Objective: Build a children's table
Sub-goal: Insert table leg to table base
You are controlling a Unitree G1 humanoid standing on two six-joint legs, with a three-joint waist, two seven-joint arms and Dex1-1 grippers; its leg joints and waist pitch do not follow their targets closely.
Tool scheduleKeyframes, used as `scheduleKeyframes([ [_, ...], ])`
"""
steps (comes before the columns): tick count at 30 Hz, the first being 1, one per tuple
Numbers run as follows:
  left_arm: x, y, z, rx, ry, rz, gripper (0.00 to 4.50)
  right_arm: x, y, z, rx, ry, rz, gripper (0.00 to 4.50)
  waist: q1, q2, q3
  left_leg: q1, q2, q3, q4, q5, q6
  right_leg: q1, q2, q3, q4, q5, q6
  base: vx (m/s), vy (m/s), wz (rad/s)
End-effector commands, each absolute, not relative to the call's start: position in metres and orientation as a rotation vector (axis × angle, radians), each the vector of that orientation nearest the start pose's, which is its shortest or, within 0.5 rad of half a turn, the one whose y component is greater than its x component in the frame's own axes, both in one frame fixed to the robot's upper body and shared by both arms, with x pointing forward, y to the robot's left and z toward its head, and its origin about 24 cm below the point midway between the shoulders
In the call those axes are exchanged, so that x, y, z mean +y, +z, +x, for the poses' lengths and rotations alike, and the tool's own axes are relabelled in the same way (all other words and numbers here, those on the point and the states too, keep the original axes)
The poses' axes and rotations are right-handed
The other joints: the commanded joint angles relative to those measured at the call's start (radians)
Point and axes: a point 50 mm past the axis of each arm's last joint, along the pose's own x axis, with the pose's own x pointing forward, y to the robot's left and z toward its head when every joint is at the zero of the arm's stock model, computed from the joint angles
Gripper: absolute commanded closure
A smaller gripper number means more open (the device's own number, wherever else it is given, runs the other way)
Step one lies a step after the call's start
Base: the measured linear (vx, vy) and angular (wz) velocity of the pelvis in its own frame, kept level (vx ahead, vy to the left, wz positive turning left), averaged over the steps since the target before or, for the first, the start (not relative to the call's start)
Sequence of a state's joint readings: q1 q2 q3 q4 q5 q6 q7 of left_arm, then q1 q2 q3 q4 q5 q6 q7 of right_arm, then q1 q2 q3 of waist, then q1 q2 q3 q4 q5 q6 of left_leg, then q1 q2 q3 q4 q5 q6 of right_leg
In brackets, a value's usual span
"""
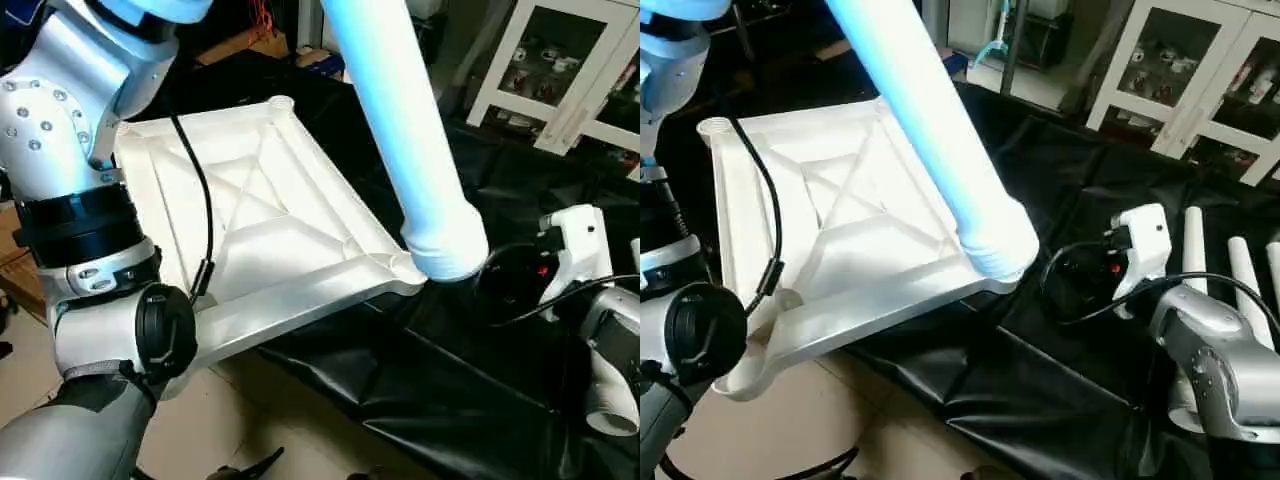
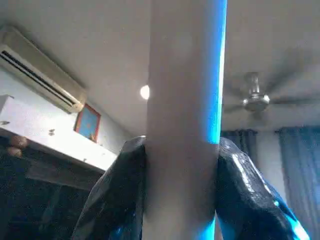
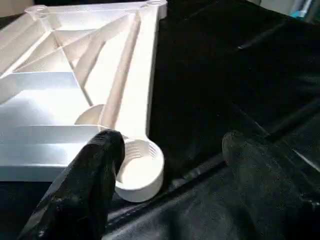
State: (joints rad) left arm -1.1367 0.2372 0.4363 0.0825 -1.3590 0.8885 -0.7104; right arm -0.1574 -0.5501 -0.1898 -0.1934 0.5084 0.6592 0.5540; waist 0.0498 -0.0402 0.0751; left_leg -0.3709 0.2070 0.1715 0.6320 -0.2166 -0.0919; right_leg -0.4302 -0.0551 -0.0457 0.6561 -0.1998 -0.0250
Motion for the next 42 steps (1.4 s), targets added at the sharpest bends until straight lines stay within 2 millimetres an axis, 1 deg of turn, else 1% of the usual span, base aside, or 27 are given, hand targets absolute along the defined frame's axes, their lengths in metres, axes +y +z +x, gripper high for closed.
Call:
scheduleKeyframes([
  [1,0.13,0.363,0.276,-0.623,-1.681,-0.749,2.9,-0.232,0.121,0.263,0.205,0.516,0.028,0.97,0.0,0.004,-0.067,-0.001,0.0,0.006,-0.06,-0.007,0.044,0.089,-0.045,0.045,-0.075,0.031,-0.224,0.0,0.0,0.0],
  [7,0.13,0.362,0.276,-0.618,-1.685,-0.751,2.9,-0.231,0.127,0.264,0.169,0.527,0.03,0.97,-0.005,0.004,-0.069,0.001,0.001,0.006,-0.061,0.01,0.057,0.092,-0.047,0.046,-0.07,0.094,-0.249,0.0,0.0,0.0],
  [8,0.127,0.358,0.281,-0.579,-1.631,-0.707,2.9,-0.23,0.136,0.267,0.113,0.514,0.068,0.97,-0.007,0.006,-0.07,0.001,0.002,0.005,-0.061,0.019,0.063,0.093,-0.047,0.046,-0.069,0.107,-0.251,0.0,0.0,0.0],
  [9,0.127,0.357,0.281,-0.575,-1.626,-0.702,2.9,-0.23,0.137,0.268,0.108,0.512,0.072,0.97,-0.008,0.006,-0.07,0.0,0.002,0.005,-0.062,0.019,0.065,0.092,-0.049,0.046,-0.068,0.107,-0.252,0.0,0.0,0.0],
  [10,0.121,0.348,0.294,-0.494,-1.509,-0.618,2.9,-0.228,0.155,0.273,0.009,0.502,0.139,0.97,-0.01,0.006,-0.07,0.001,0.002,0.005,-0.062,0.019,0.066,0.093,-0.048,0.045,-0.068,0.104,-0.252,0.0,0.0,0.0],
  [11,0.117,0.341,0.302,-0.45,-1.437,-0.549,2.9,-0.226,0.166,0.275,-0.049,0.513,0.175,0.97,-0.018,0.007,-0.069,0.005,0.006,0.004,-0.064,0.008,0.073,0.091,-0.048,0.044,-0.076,0.06,-0.231,0.0,0.0,0.0],
  [12,0.115,0.337,0.306,-0.426,-1.398,-0.506,2.9,-0.224,0.172,0.276,-0.08,0.524,0.193,0.97,-0.018,0.009,-0.069,0.007,0.008,0.004,-0.064,0.006,0.07,0.09,-0.048,0.045,-0.074,0.049,-0.224,0.0,0.0,0.0],
  [13,0.115,0.336,0.307,-0.424,-1.394,-0.502,2.9,-0.223,0.173,0.276,-0.085,0.527,0.196,0.97,-0.017,0.011,-0.07,0.008,0.007,0.006,-0.063,0.021,0.064,0.09,-0.048,0.047,-0.072,0.057,-0.219,0.0,0.0,0.0],
  [14,0.113,0.332,0.31,-0.41,-1.379,-0.475,2.9,-0.214,0.186,0.276,-0.135,0.597,0.225,0.97,-0.015,0.015,-0.073,0.009,0.006,0.005,-0.061,0.035,0.061,0.091,-0.047,0.047,-0.069,0.076,-0.224,0.0,0.0,0.0],
  [16,0.111,0.331,0.31,-0.422,-1.41,-0.482,2.9,-0.198,0.203,0.273,-0.184,0.735,0.278,0.97,-0.013,0.017,-0.077,0.006,0.003,0.005,-0.061,0.057,0.067,0.095,-0.046,0.047,-0.064,0.142,-0.247,0.0,0.0,0.0],
  [18,0.111,0.33,0.31,-0.424,-1.418,-0.479,2.9,-0.193,0.206,0.272,-0.19,0.773,0.296,0.97,-0.011,0.017,-0.078,0.005,0.004,0.005,-0.061,0.053,0.068,0.096,-0.047,0.047,-0.062,0.163,-0.262,0.0,0.0,0.0],
  [19,0.11,0.329,0.31,-0.419,-1.426,-0.464,2.9,-0.184,0.212,0.268,-0.179,0.878,0.328,0.97,-0.012,0.018,-0.079,0.005,0.002,0.005,-0.062,0.047,0.069,0.098,-0.046,0.046,-0.064,0.162,-0.268,0.0,0.0,0.0],
  [20,0.109,0.328,0.31,-0.415,-1.429,-0.459,2.9,-0.18,0.214,0.265,-0.167,0.93,0.337,0.97,-0.011,0.019,-0.079,0.005,0.004,0.005,-0.062,0.042,0.067,0.098,-0.048,0.046,-0.063,0.16,-0.269,0.0,0.0,0.0],
  [21,0.108,0.326,0.31,-0.415,-1.439,-0.45,2.9,-0.174,0.214,0.259,-0.116,1.024,0.312,0.97,-0.009,0.018,-0.08,0.007,0.006,0.006,-0.063,0.03,0.065,0.096,-0.049,0.046,-0.065,0.145,-0.27,0.0,0.0,0.0],
  [22,0.107,0.325,0.31,-0.417,-1.45,-0.441,2.9,-0.17,0.212,0.253,-0.059,1.102,0.283,0.97,-0.007,0.017,-0.081,0.006,0.004,0.005,-0.062,0.033,0.064,0.101,-0.046,0.047,-0.065,0.148,-0.27,0.0,0.0,0.0],
  [24,0.105,0.324,0.309,-0.42,-1.462,-0.433,2.9,-0.168,0.208,0.247,0.007,1.17,0.249,0.97,-0.001,0.018,-0.081,0.006,0.007,0.005,-0.061,0.041,0.066,0.1,-0.049,0.048,-0.066,0.157,-0.264,0.0,0.0,0.0],
  [25,0.103,0.323,0.307,-0.427,-1.492,-0.427,2.9,-0.168,0.203,0.241,0.072,1.223,0.222,0.97,0.001,0.017,-0.082,0.005,0.006,0.005,-0.06,0.04,0.067,0.101,-0.05,0.048,-0.065,0.156,-0.264,0.0,0.0,0.0],
  [26,0.103,0.323,0.306,-0.429,-1.498,-0.426,2.9,-0.168,0.202,0.241,0.08,1.228,0.22,0.97,0.003,0.016,-0.083,0.004,0.006,0.005,-0.06,0.043,0.066,0.103,-0.051,0.048,-0.064,0.157,-0.264,0.0,0.0,0.0],
  [27,0.102,0.323,0.305,-0.43,-1.506,-0.426,2.9,-0.168,0.202,0.24,0.09,1.235,0.217,0.97,0.006,0.015,-0.083,0.002,0.006,0.005,-0.059,0.053,0.066,0.101,-0.052,0.049,-0.063,0.165,-0.265,0.0,0.0,0.0],
  [28,0.102,0.322,0.305,-0.432,-1.516,-0.427,2.9,-0.169,0.201,0.239,0.101,1.241,0.217,0.97,0.009,0.018,-0.088,0.005,0.007,0.005,-0.057,0.062,0.068,0.099,-0.053,0.048,-0.062,0.174,-0.268,0.0,0.0,0.0],
  [31,0.1,0.32,0.303,-0.426,-1.562,-0.413,2.9,-0.168,0.199,0.236,0.154,1.279,0.201,0.97,0.012,0.016,-0.09,0.004,0.005,0.005,-0.056,0.069,0.068,0.101,-0.052,0.048,-0.06,0.18,-0.273,0.0,0.0,0.0],
  [33,0.099,0.32,0.302,-0.43,-1.592,-0.414,2.9,-0.167,0.198,0.238,0.169,1.272,0.178,0.97,0.012,0.015,-0.09,0.002,0.005,0.004,-0.055,0.074,0.068,0.1,-0.053,0.047,-0.059,0.181,-0.272,0.0,0.0,0.0],
  [36,0.098,0.32,0.299,-0.43,-1.648,-0.418,2.9,-0.163,0.196,0.245,0.175,1.266,0.149,0.97,0.011,0.018,-0.092,0.003,0.004,0.004,-0.054,0.075,0.065,0.099,-0.053,0.046,-0.058,0.176,-0.273,0.0,0.0,0.0],
  [38,0.095,0.319,0.297,-0.422,-1.68,-0.408,2.9,-0.157,0.192,0.248,0.193,1.284,0.109,0.97,0.009,0.018,-0.092,0.004,0.005,0.005,-0.054,0.07,0.063,0.098,-0.052,0.046,-0.058,0.172,-0.276,0.0,0.0,0.0],
  [39,0.094,0.318,0.296,-0.418,-1.689,-0.406,2.9,-0.155,0.191,0.248,0.199,1.292,0.094,0.97,0.011,0.025,-0.095,0.005,0.006,0.003,-0.053,0.074,0.061,0.099,-0.053,0.045,-0.056,0.176,-0.278,0.0,0.0,0.0],
  [40,0.091,0.317,0.295,-0.413,-1.703,-0.406,2.9,-0.152,0.189,0.25,0.206,1.301,0.076,0.97,0.011,0.022,-0.096,0.005,0.007,0.003,-0.053,0.083,0.061,0.099,-0.053,0.045,-0.054,0.194,-0.281,0.0,0.0,0.0],
  [42,0.089,0.316,0.294,-0.405,-1.716,-0.403,2.9,-0.149,0.188,0.252,0.207,1.304,0.06,0.97,0.013,0.024,-0.097,0.006,0.007,0.003,-0.052,0.091,0.065,0.099,-0.053,0.046,-0.052,0.219,-0.288,0.0,0.0,0.0],
])
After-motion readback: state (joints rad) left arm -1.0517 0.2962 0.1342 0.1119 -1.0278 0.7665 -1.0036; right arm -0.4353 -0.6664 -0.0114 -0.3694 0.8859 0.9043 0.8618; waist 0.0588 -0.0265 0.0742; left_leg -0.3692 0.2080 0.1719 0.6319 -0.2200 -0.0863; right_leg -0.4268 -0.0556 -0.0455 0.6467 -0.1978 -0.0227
